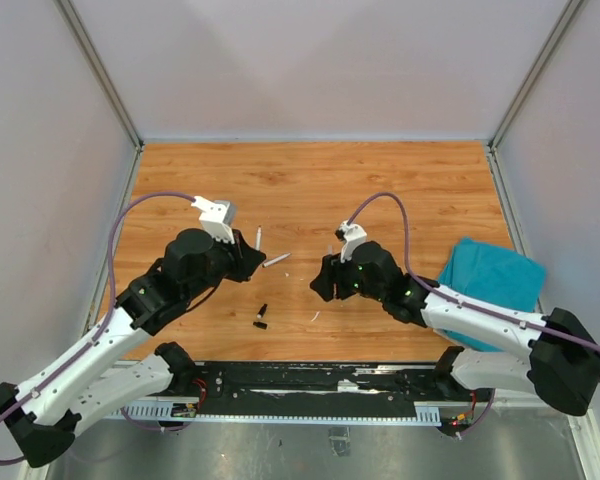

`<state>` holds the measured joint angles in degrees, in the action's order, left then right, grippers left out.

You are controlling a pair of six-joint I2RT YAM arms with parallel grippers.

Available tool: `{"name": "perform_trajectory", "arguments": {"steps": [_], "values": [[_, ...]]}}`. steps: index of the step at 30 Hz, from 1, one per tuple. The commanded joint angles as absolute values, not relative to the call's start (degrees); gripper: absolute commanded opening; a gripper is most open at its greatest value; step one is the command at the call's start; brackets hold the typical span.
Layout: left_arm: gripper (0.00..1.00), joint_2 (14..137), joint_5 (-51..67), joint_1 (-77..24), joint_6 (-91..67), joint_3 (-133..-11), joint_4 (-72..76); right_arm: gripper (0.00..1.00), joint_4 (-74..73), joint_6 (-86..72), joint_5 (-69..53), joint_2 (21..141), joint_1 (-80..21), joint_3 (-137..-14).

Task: Insert the pens into the pen caps
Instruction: Adjust the pen cap at the center of the board.

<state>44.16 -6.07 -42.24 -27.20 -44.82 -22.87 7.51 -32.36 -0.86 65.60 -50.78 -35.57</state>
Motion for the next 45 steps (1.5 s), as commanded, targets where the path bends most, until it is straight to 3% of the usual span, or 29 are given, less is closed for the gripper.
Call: {"name": "perform_trajectory", "arguments": {"steps": [1, 10, 22, 45], "values": [[0.00, 40.4, -11.4, -42.5, -24.5, -49.1, -29.0, 0.55, 3.7, -26.6, -0.6, 68.9, -54.9, -35.6], [0.00, 32.0, -22.7, -42.5, -24.3, -53.9, -37.7, 0.55, 2.2, -18.6, -5.1, 82.8, -64.7, -46.0], [0.00, 27.5, -26.4, -42.5, -21.6, -53.6, -39.6, 0.56, -5.0, -11.7, -9.8, 99.6, -67.5, -60.0], [0.00, 24.4, -28.0, -42.5, -22.1, -50.0, -36.3, 0.53, -11.0, -6.5, -7.0, 108.9, -70.8, -70.0]]}}
